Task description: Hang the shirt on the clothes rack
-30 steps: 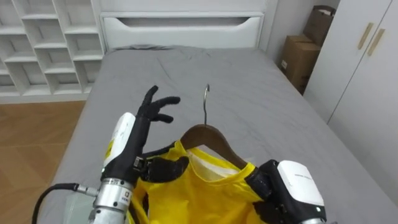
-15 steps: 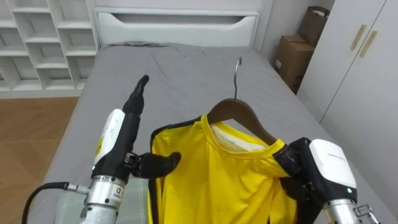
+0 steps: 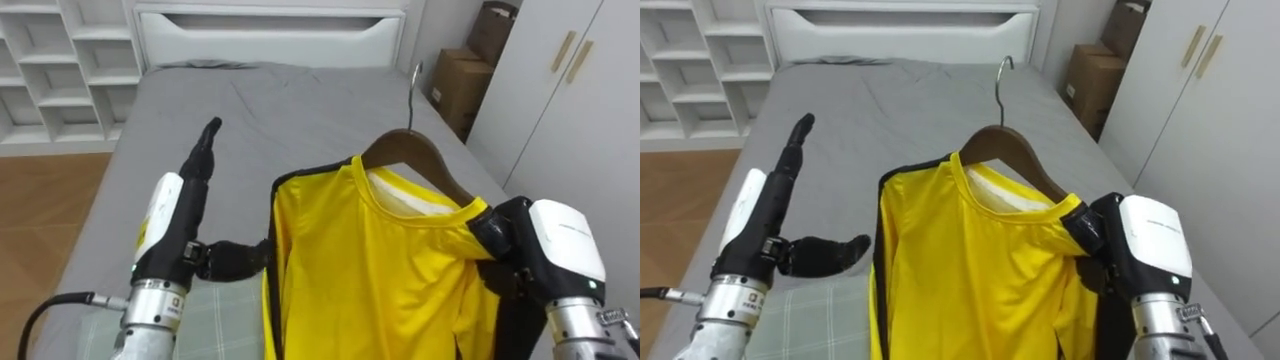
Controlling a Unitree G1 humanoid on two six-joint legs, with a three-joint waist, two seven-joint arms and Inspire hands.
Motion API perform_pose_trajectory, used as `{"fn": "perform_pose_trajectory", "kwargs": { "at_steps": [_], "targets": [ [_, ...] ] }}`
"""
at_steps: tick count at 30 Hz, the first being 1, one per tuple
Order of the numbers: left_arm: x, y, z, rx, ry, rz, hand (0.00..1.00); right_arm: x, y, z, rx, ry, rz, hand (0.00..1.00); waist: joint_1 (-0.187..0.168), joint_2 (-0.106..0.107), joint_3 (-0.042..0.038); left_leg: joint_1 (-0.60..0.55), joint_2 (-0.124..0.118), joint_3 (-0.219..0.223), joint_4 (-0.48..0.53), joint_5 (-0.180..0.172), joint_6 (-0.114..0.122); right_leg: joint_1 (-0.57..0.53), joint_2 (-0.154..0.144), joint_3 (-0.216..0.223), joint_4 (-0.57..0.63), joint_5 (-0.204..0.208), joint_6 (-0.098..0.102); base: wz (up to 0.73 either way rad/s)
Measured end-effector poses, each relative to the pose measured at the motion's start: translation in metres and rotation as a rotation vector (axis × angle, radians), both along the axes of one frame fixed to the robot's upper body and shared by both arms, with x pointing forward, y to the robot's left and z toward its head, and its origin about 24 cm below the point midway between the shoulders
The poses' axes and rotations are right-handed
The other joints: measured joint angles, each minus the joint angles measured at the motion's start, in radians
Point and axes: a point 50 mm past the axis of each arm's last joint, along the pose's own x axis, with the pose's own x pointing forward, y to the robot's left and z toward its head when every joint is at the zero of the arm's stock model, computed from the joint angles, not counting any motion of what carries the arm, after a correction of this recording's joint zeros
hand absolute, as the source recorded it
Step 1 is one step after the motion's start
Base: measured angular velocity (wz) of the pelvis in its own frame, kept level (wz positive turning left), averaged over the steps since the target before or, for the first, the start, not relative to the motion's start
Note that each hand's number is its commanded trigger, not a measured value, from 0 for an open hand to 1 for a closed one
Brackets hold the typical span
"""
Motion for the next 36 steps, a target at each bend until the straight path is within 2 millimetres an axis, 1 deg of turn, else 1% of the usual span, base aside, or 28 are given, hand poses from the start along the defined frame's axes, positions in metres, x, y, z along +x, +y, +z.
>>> {"fn": "perform_pose_trajectory", "kwargs": {
  "at_steps": [3, 7, 9, 12, 14, 15, 17, 20, 23, 25, 27, 30, 33, 35, 36],
  "targets": [
    [-0.009, 0.018, -0.007, -0.034, 0.017, 0.090, 0.00, -0.003, -0.005, 0.010, -0.021, -0.053, -0.006, 1.00, -0.003, -0.005, -0.0039, 0.005, 0.005, 0.008, 0.000, 0.000, 0.000, 0.003, 0.001, 0.003, 0.000, 0.000, 0.000, -0.03],
    [-0.017, 0.032, -0.016, -0.075, 0.047, 0.159, 0.00, -0.007, -0.006, 0.016, -0.020, -0.087, -0.012, 1.00, 0.000, -0.009, -0.0075, 0.009, 0.006, 0.016, 0.000, 0.000, 0.000, 0.005, 0.001, 0.006, 0.002, 0.000, 0.000, 0.00],
    [-0.025, 0.047, -0.027, -0.070, 0.082, 0.232, 0.00, -0.012, -0.008, 0.020, -0.028, -0.104, -0.018, 1.00, 0.000, -0.009, -0.0116, 0.010, 0.006, 0.018, 0.000, 0.000, 0.000, 0.006, 0.002, 0.009, 0.002, 0.001, -0.001, 0.00],
    [-0.034, 0.064, -0.043, -0.064, 0.141, 0.325, 0.00, -0.014, -0.013, 0.022, -0.031, -0.114, -0.036, 1.00, 0.002, -0.008, -0.0123, 0.011, 0.003, 0.020, 0.000, 0.000, 0.000, 0.006, 0.003, 0.016, 0.003, 0.001, -0.001, -0.02],
    [-0.042, 0.078, -0.058, -0.068, 0.198, 0.404, 0.00, -0.018, -0.017, 0.022, -0.039, -0.114, -0.053, 1.00, 0.009, -0.005, -0.0134, 0.012, 0.003, 0.022, 0.000, 0.000, 0.000, 0.005, 0.004, 0.019, 0.004, 0.003, -0.002, -0.04],
    [-0.044, 0.080, -0.061, -0.078, 0.208, 0.421, 0.00, -0.020, -0.018, 0.022, -0.040, -0.116, -0.055, 1.00, 0.011, -0.005, -0.0133, 0.012, 0.002, 0.022, 0.000, 0.000, 0.000, 0.005, 0.004, 0.019, 0.004, 0.003, -0.002, 0.00],
    [-0.058, 0.089, -0.071, -0.119, 0.237, 0.494, 0.00, -0.026, -0.018, 0.026, -0.042, -0.133, -0.056, 1.00, 0.012, 0.004, -0.0144, 0.015, 0.001, 0.020, -0.002, 0.000, 0.000, 0.006, 0.004, 0.020, 0.006, 0.003, -0.002, 0.00],
    [-0.070, 0.099, -0.083, -0.170, 0.277, 0.573, 0.00, -0.027, -0.019, 0.031, -0.034, -0.157, -0.057, 1.00, 0.012, 0.011, -0.0132, 0.016, -0.001, 0.020, -0.005, 0.000, 0.000, 0.004, 0.005, 0.021, 0.007, 0.003, -0.002, 0.00],
    [-0.077, 0.107, -0.091, -0.175, 0.303, 0.627, 0.00, -0.027, -0.020, 0.040, -0.035, -0.193, -0.062, 1.00, 0.012, 0.015, -0.0116, 0.016, -0.002, 0.016, -0.017, -0.001, 0.000, 0.001, 0.006, 0.021, 0.009, 0.003, -0.002, 0.00],
    [-0.084, 0.111, -0.099, -0.169, 0.335, 0.658, 0.00, -0.028, -0.019, 0.047, -0.037, -0.222, -0.060, 1.00, 0.016, 0.022, -0.0090, 0.017, -0.002, 0.016, -0.021, -0.001, 0.000, 0.000, 0.007, 0.021, 0.009, 0.004, -0.003, 0.00],
    [-0.094, 0.114, -0.109, -0.161, 0.381, 0.692, 0.00, -0.029, -0.017, 0.051, -0.038, -0.241, -0.052, 1.00, 0.015, 0.028, -0.0087, 0.017, -0.002, 0.016, -0.022, -0.001, 0.000, 0.000, 0.008, 0.021, 0.009, 0.004, -0.004, 0.00],
    [-0.116, 0.117, -0.133, -0.173, 0.505, 0.753, 0.00, -0.032, -0.013, 0.055, -0.036, -0.252, -0.035, 1.00, 0.016, 0.029, -0.0088, 0.021, 0.000, 0.016, -0.021, -0.001, 0.000, 0.001, 0.009, 0.023, 0.013, 0.004, -0.005, 0.00],
    [-0.133, 0.117, -0.148, -0.222, 0.581, 0.799, 0.00, -0.032, -0.012, 0.057, -0.035, -0.254, -0.026, 1.00, 0.013, 0.028, -0.0084, 0.020, 0.000, 0.015, -0.022, -0.001, 0.000, 0.002, 0.009, 0.022, 0.010, 0.003, -0.005, 0.00],
    [-0.149, 0.117, -0.162, -0.258, 0.662, 0.837, 0.00, -0.032, -0.011, 0.057, -0.036, -0.247, -0.021, 1.00, 0.013, 0.026, -0.0073, 0.020, -0.001, 0.015, -0.028, -0.002, 0.000, 0.001, 0.010, 0.022, 0.009, 0.003, -0.004, 0.00],
    [-0.158, 0.118, -0.167, -0.271, 0.696, 0.861, 0.00, -0.032, -0.010, 0.057, -0.034, -0.243, -0.018, 1.00, 0.013, 0.024, -0.0082, 0.020, 0.000, 0.017, -0.033, -0.002, 0.001, -0.001, 0.013, 0.022, 0.007, 0.003, -0.004, 0.00]
  ]
}}
